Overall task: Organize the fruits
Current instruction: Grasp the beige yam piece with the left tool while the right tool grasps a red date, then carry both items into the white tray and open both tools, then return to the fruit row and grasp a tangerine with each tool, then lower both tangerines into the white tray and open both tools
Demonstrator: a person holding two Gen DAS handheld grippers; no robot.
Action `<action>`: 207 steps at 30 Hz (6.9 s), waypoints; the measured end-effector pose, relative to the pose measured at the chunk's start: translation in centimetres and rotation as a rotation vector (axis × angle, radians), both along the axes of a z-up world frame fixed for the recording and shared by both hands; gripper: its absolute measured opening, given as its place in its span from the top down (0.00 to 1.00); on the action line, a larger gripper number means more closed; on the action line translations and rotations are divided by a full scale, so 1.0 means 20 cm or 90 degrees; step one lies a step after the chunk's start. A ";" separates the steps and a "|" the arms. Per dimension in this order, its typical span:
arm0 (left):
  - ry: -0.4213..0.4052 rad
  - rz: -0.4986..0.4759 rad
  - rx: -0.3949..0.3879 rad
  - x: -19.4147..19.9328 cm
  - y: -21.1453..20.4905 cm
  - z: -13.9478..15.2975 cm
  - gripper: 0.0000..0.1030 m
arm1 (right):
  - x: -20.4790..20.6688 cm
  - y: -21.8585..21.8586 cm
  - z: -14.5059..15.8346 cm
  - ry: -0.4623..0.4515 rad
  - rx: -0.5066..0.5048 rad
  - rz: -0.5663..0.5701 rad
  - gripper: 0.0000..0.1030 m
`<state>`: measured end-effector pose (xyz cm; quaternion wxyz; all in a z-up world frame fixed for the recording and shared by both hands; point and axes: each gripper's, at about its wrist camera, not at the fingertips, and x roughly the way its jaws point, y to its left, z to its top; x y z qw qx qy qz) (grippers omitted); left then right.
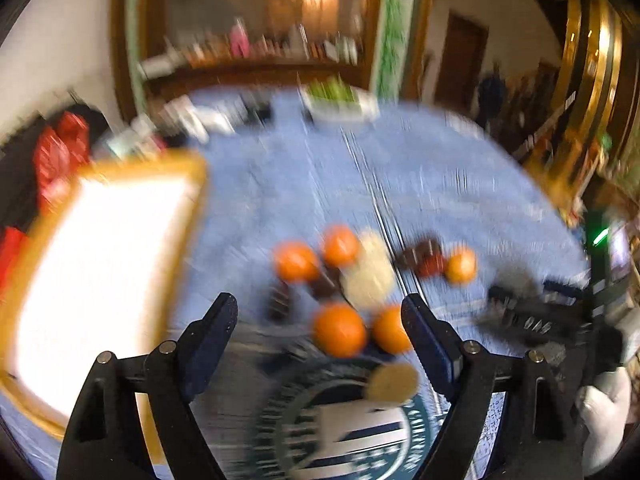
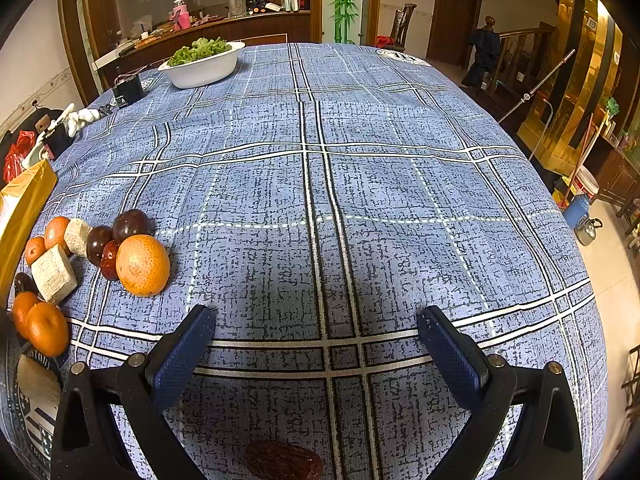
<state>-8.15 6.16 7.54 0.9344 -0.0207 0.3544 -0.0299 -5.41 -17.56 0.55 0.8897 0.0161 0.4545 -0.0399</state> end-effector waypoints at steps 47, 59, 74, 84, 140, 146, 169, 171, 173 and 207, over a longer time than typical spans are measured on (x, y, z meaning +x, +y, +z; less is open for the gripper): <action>0.147 -0.236 0.047 -0.03 -0.27 -0.32 0.65 | -0.31 0.07 0.04 0.009 0.136 0.124 0.58; 0.119 -0.183 -0.065 -0.08 -0.06 -0.22 0.73 | -0.37 0.10 0.08 -0.022 0.106 0.115 0.71; 0.042 0.085 -0.106 -0.19 0.85 0.00 0.73 | -0.38 0.79 0.37 -0.040 0.215 0.300 0.71; 0.070 0.193 -0.126 -0.20 1.24 -0.13 0.73 | -0.24 1.59 0.31 0.021 0.235 0.456 0.70; 0.096 -0.120 -0.057 -0.10 0.26 -0.09 0.29 | -0.07 0.67 0.05 -0.028 0.127 0.151 0.59; 0.123 -0.127 -0.026 0.02 0.14 -0.17 0.30 | -0.07 0.56 0.01 -0.038 0.218 0.152 0.62; 0.107 -0.079 -0.092 -0.04 0.22 -0.19 0.66 | -0.08 0.55 0.01 -0.047 0.229 0.152 0.62; 0.094 -0.067 -0.103 -0.07 0.29 -0.14 0.66 | -0.08 0.56 0.02 -0.051 0.217 0.155 0.62; 0.074 -0.043 -0.105 -0.12 0.40 -0.08 0.66 | -0.11 0.56 0.04 -0.056 0.205 0.151 0.62; 0.052 0.224 -0.252 -0.19 1.55 -0.12 0.35 | -0.07 1.84 0.12 0.056 0.166 0.434 0.60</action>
